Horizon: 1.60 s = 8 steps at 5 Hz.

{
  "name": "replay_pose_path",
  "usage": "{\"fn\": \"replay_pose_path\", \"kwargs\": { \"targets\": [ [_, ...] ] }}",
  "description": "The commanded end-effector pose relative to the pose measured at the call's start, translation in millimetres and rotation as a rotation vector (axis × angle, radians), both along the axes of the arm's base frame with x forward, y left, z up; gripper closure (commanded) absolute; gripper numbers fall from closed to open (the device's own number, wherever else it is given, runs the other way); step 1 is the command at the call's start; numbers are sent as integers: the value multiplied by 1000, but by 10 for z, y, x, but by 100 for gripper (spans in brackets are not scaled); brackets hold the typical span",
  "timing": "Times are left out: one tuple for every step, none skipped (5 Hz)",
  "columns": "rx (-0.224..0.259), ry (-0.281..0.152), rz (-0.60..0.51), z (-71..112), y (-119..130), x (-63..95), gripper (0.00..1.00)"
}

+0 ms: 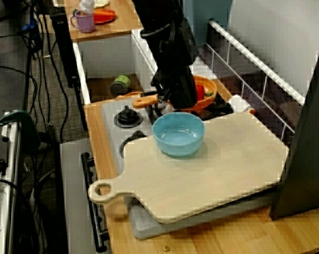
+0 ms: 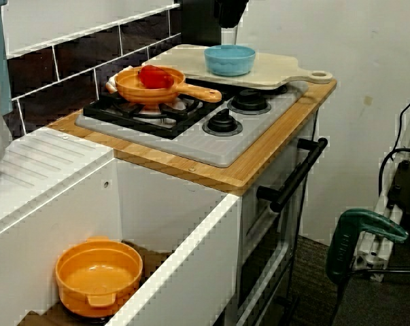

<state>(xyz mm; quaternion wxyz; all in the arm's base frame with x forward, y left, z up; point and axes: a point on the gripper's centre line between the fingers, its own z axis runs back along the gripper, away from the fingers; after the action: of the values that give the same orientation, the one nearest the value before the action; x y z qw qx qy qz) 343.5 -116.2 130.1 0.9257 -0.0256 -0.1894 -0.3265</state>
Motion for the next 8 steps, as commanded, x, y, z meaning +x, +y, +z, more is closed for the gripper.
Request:
{"fn": "replay_pose_path", "kwargs": {
  "targets": [
    [29,-24,-22,-30,3,4,100],
    [58,-30,-45,-104,-17,-25,100],
    [86,-33,-56,-201,-13,-24,100],
    [100,-30,-56,-281,-5,-51,100],
    [117,-35,-64,-389,2,-105,100],
    [134,-40,-61,-469,2,-111,100],
    [142,-37,-46,-544,10,-53,100],
    [137,-30,-35,-547,15,30,100]
  ]
}}
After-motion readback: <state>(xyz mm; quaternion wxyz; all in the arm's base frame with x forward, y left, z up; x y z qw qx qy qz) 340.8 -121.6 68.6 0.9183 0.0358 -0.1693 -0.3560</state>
